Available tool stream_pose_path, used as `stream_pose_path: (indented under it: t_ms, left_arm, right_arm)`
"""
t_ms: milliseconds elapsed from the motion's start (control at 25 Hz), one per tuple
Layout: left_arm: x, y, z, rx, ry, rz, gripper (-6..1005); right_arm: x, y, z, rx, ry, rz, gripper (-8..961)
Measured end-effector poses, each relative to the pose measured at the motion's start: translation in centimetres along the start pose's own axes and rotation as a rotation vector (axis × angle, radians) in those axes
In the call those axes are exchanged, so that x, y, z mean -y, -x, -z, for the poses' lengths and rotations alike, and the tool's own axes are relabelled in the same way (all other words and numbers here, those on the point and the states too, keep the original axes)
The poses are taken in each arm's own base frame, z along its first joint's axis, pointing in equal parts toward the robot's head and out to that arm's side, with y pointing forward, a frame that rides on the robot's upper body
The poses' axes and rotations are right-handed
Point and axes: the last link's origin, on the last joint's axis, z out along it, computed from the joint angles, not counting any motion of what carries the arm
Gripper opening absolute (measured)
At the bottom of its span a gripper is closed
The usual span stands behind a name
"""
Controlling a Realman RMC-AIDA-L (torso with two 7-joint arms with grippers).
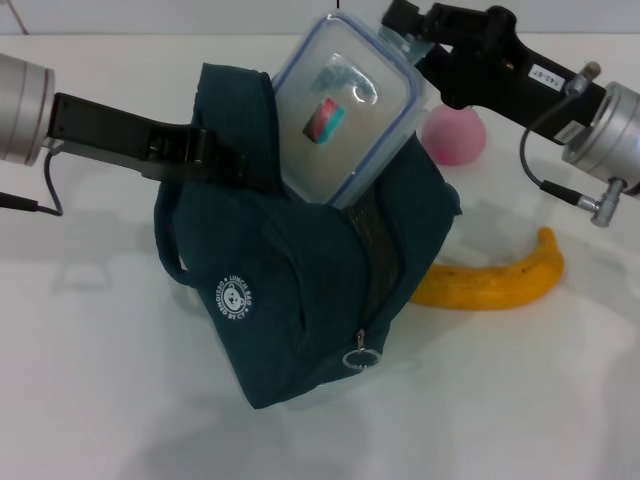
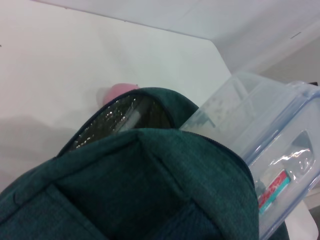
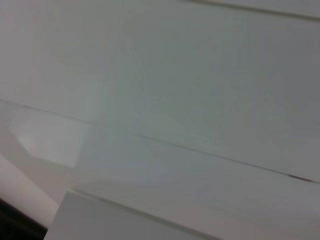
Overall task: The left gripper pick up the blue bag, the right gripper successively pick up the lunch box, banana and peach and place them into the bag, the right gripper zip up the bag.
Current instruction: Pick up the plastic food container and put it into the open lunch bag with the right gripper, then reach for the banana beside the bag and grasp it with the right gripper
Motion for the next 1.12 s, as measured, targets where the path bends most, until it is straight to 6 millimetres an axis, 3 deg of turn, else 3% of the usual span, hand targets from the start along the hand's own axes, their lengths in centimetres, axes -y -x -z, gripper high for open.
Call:
stream_pose_path:
  t_ms: [480,720,880,1120]
  left_arm:
    - [0.0,0.0,0.0,0.0,0.003,-0.012,40]
    - [0.3,0.5,0.1,-0.003,0.002,-0.002,40]
    - [0.5,0.8,0.2,-0.005,0.0,0.006,40]
    - [0.7,1.1,0.3,-0.007,-0.002,0.007,40]
  right_arm:
    - [-0.3,0.4,-0.8,0.003,0.013,-0.005,264]
    - [-1.3,1.6,0.1,-0.002,0.037,0.09,511]
    - [-1.9,2.8,2.6,-0.007,0.015,0.237,698]
    - [-3.6,4.9,5.7,-0.098,-0.051,0.523,738]
